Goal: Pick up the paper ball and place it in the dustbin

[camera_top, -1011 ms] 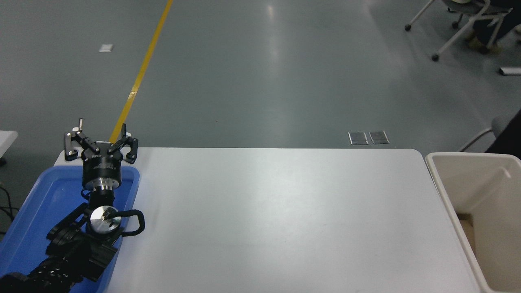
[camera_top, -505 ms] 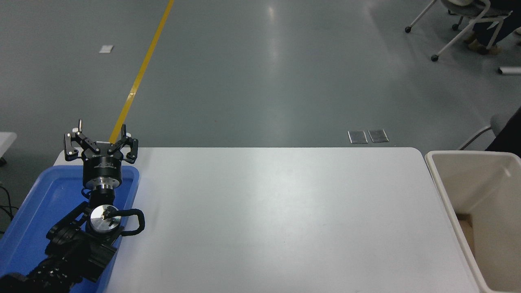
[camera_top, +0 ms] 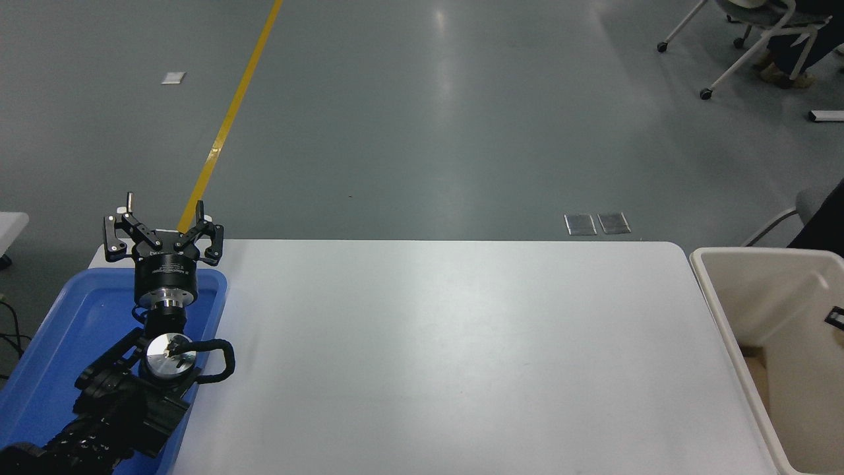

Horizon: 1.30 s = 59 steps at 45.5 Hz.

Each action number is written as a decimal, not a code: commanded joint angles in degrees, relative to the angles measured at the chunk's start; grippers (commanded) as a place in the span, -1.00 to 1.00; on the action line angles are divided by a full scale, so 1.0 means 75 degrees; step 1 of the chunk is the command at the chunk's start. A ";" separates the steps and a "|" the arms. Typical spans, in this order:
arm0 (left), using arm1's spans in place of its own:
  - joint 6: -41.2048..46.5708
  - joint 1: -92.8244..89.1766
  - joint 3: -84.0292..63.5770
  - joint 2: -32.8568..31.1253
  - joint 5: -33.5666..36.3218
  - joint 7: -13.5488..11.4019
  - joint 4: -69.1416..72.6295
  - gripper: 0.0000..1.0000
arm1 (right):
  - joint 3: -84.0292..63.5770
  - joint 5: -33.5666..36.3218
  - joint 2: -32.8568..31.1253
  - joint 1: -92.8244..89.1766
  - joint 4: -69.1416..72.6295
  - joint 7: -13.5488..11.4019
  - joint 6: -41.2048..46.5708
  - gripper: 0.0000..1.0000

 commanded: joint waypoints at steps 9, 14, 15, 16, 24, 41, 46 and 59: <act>-0.0003 0.0002 0.0000 0.0000 0.0000 0.0001 0.0000 0.98 | 0.0425 0.0191 0.0425 -0.0531 -0.0109 0.0011 -0.0179 0.79; -0.0003 -0.0010 0.0000 0.0000 0.0000 0.0001 0.0000 0.98 | 0.0460 0.0203 0.0390 -0.0438 -0.0004 0.0011 -0.0085 1.00; 0.0008 -0.0010 0.0000 0.0000 0.0000 0.0001 0.0000 0.98 | 0.0460 0.0203 0.0367 -0.0426 -0.0004 0.0011 -0.0085 1.00; -0.0003 -0.0010 0.0000 0.0000 0.0000 0.0001 0.0000 0.98 | 0.0460 0.0203 0.0355 -0.0414 -0.0004 0.0011 -0.0085 1.00; -0.0004 -0.0010 0.0000 0.0000 0.0000 0.0012 0.0000 0.98 | 0.0308 0.0063 -0.0148 -0.0075 0.0218 0.0011 -0.0073 1.00; -0.0004 -0.0010 0.0000 0.0000 0.0012 0.0012 0.0000 0.98 | -0.1413 -0.1472 -0.2375 0.2807 0.1742 0.0023 0.0102 1.00; -0.0004 -0.0010 0.0000 0.0000 0.0012 0.0012 0.0000 0.98 | -0.2152 -0.1508 -0.2481 0.3849 0.1789 0.0011 0.0465 1.00; -0.0004 -0.0010 0.0000 0.0000 0.0012 0.0012 0.0000 0.98 | -0.3055 -0.1590 -0.2493 0.6532 0.2245 0.0011 0.2104 1.00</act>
